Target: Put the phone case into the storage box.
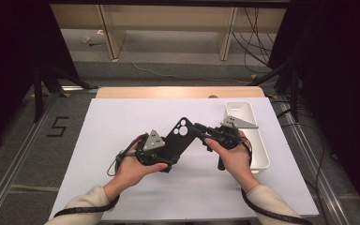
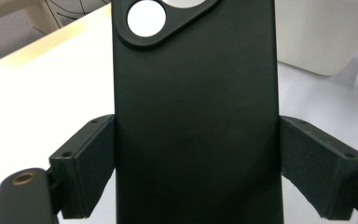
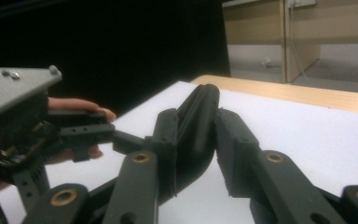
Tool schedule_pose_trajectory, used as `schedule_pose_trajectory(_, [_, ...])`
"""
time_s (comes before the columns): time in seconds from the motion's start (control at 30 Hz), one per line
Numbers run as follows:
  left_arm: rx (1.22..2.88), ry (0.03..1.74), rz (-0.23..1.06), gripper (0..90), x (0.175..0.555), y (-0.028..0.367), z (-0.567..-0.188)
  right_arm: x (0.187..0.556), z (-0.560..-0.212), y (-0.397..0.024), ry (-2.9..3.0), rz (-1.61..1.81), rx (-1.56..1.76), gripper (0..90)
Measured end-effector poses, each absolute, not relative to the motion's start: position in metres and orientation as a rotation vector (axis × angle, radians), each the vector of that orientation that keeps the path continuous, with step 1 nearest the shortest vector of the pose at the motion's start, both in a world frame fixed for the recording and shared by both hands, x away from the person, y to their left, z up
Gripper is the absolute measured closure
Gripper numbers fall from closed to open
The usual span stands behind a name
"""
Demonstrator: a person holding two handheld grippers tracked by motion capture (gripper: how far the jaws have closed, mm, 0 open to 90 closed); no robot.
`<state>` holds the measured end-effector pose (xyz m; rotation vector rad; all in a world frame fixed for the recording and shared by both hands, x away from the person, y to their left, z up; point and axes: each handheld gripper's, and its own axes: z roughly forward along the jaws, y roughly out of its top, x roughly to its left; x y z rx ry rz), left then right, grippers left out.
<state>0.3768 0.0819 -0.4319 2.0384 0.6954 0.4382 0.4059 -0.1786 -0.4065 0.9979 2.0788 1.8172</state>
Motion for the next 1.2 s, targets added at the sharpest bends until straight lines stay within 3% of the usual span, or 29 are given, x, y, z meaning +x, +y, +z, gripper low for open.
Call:
schedule_pose_trajectory(0.2, [1.987,0.679,0.456,14.0,0.376,0.081,-0.43,0.4,-0.398,-0.178,2.022,1.987,1.058,80.8])
schedule_pose_trajectory(0.23, [1.976,0.677,0.449,20.3,0.377,0.082,-0.429,0.398,-0.394,-0.177,2.034,1.978,1.01,81.5])
schedule_pose_trajectory(0.5, [1.923,0.665,0.417,17.6,0.381,0.09,-0.426,0.393,-0.376,-0.178,2.056,1.979,0.907,81.6])
schedule_pose_trajectory(1.2, [1.911,0.562,0.335,31.6,0.389,0.096,-0.433,0.399,-0.372,-0.187,2.201,1.936,0.778,81.6])
